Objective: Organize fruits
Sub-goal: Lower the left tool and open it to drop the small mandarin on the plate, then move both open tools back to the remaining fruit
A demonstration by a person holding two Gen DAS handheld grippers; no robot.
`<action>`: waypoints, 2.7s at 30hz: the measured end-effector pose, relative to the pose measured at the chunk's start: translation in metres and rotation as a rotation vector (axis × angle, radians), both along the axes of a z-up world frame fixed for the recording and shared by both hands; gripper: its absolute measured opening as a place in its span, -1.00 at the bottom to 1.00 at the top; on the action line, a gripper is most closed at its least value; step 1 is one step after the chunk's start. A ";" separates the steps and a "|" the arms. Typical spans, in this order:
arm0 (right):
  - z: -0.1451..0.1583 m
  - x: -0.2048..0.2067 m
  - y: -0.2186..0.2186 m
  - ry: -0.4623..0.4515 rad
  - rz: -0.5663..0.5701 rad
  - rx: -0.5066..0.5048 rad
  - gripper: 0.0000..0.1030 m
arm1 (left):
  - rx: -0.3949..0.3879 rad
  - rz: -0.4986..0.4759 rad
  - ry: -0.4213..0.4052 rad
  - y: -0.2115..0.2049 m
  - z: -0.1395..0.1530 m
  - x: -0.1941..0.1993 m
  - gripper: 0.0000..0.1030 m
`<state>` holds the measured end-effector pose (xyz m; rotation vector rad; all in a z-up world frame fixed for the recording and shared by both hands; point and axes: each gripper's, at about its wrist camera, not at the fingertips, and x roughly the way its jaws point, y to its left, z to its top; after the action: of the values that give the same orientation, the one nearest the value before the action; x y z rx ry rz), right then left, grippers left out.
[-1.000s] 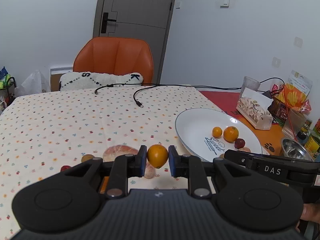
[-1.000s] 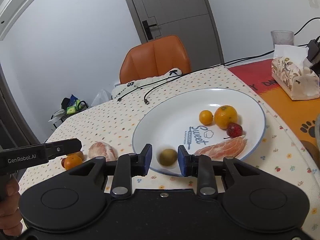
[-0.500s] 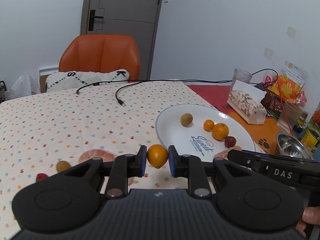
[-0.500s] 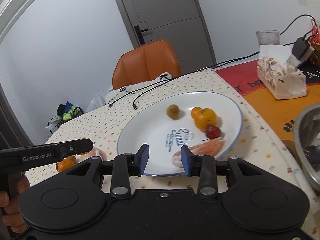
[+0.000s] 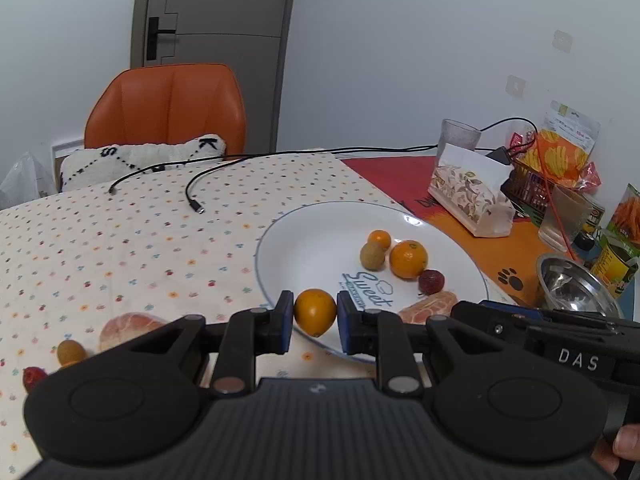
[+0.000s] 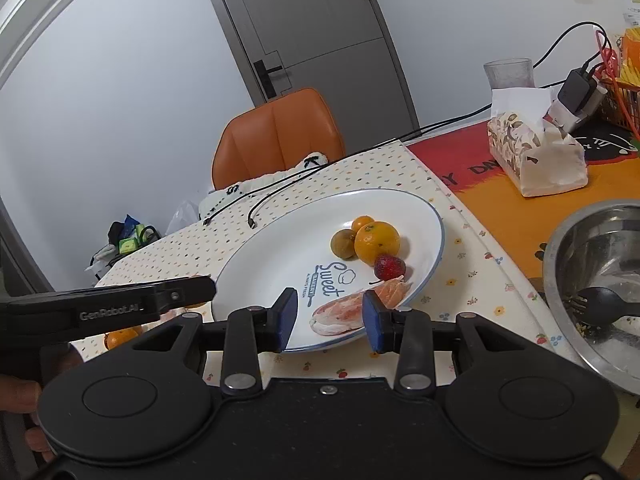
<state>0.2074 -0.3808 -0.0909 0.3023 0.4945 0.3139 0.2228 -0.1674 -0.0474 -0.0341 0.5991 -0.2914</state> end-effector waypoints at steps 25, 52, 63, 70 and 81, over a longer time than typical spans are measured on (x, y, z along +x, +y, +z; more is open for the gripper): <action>0.008 -0.009 0.013 -0.018 0.016 0.003 -0.08 | 0.016 0.095 0.002 0.030 0.010 -0.014 0.24; 0.026 -0.025 0.039 -0.081 0.045 0.041 1.00 | 0.014 0.234 -0.047 0.088 0.024 -0.055 0.66; 0.028 -0.025 0.059 -0.070 0.075 0.032 1.00 | -0.001 0.286 -0.046 0.119 0.023 -0.068 0.66; 0.028 -0.025 0.071 -0.065 0.101 0.026 1.00 | -0.011 0.308 -0.030 0.134 0.017 -0.073 0.66; 0.025 -0.022 0.095 -0.051 0.157 -0.001 1.00 | -0.040 0.337 -0.013 0.153 0.005 -0.075 0.66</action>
<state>0.1849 -0.2860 -0.0657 0.2538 0.4691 0.4729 0.1480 -0.0144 -0.0423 -0.1696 0.5640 0.0232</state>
